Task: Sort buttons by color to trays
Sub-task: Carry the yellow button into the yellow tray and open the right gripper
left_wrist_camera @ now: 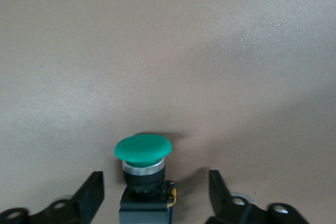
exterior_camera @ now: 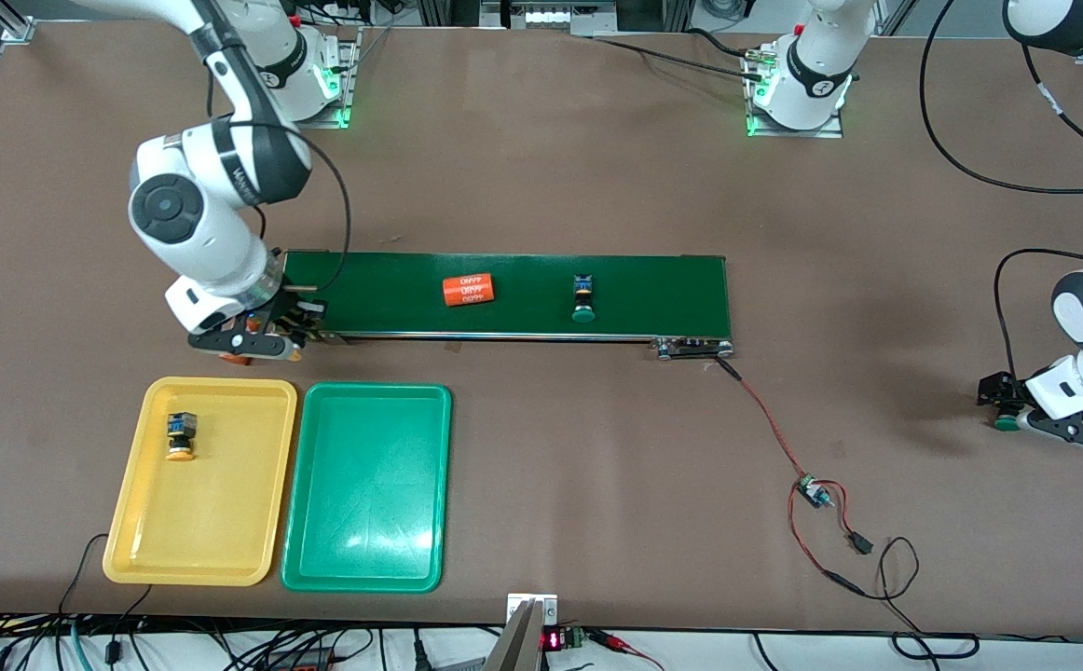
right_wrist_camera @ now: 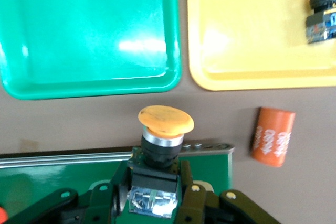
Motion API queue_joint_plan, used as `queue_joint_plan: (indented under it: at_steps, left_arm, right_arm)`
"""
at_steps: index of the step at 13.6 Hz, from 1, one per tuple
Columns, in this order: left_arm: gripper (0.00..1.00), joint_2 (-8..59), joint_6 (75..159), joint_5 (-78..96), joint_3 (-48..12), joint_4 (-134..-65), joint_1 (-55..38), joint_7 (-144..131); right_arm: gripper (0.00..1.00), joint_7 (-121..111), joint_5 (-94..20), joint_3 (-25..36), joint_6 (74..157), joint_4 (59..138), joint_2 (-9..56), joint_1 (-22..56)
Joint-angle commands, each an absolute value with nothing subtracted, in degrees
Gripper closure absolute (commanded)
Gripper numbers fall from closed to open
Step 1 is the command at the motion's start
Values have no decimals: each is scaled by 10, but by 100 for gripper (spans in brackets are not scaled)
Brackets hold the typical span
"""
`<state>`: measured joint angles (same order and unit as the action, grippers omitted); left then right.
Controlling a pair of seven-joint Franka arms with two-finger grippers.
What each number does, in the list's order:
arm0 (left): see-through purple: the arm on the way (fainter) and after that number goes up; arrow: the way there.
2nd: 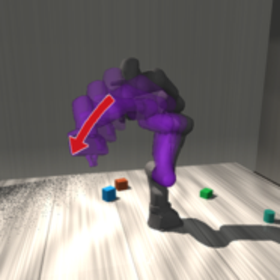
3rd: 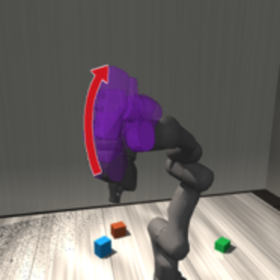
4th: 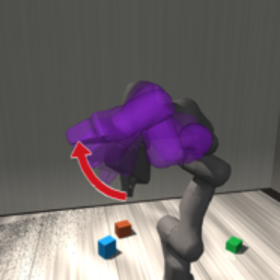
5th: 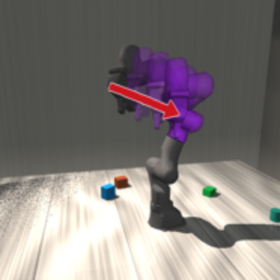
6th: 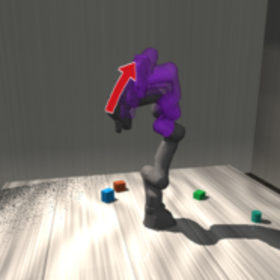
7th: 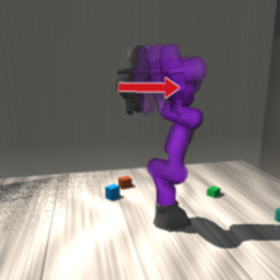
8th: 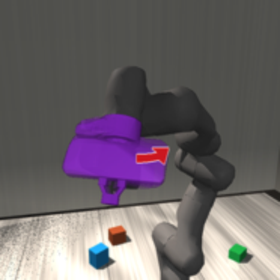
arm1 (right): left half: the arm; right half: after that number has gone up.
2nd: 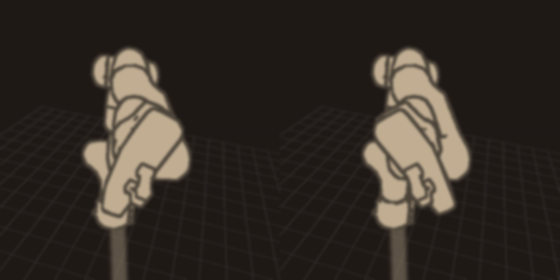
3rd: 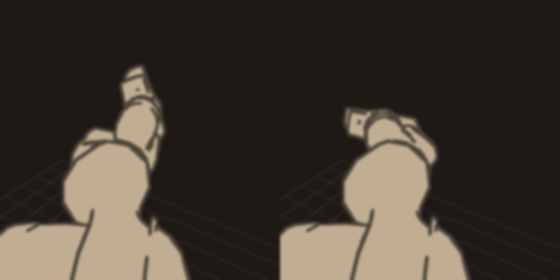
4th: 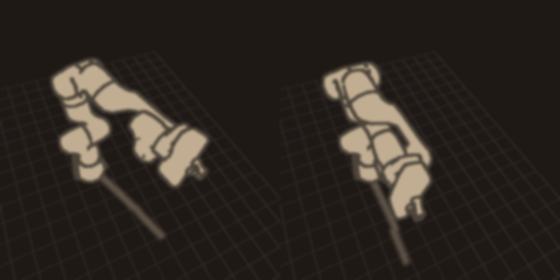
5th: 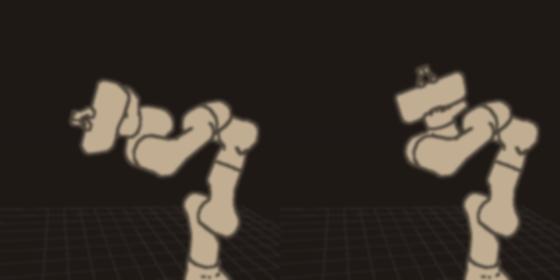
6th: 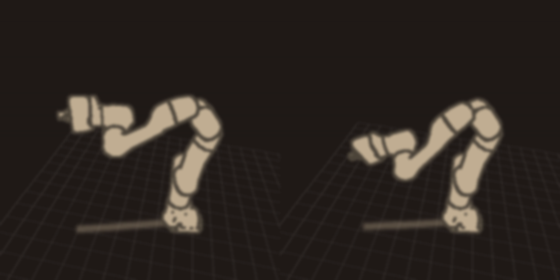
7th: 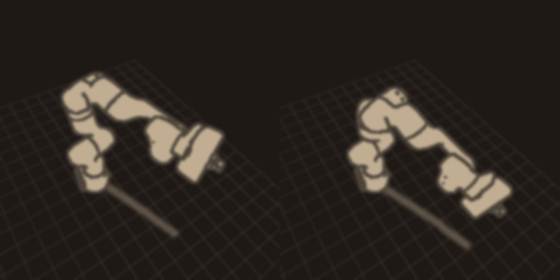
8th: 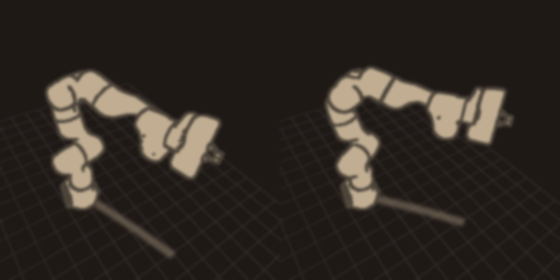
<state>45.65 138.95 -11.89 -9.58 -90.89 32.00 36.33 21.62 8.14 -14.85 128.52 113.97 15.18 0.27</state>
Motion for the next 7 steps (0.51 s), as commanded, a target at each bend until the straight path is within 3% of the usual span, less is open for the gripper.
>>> queue_joint_plan:
  at_steps: [1,4,7]
  left_arm:
    - [57,460,1381,-98,-93,-895,323,374]
    - [77,456,1364,-98,-93,-893,321,368]
    - [77,432,1263,-97,-104,-871,309,352]
  right_arm:
    - [88,129,96,-156,1281,1094,188,-25]
    - [88,66,126,-156,1314,1073,226,-47]
    - [88,48,167,-154,1357,1071,251,-63]
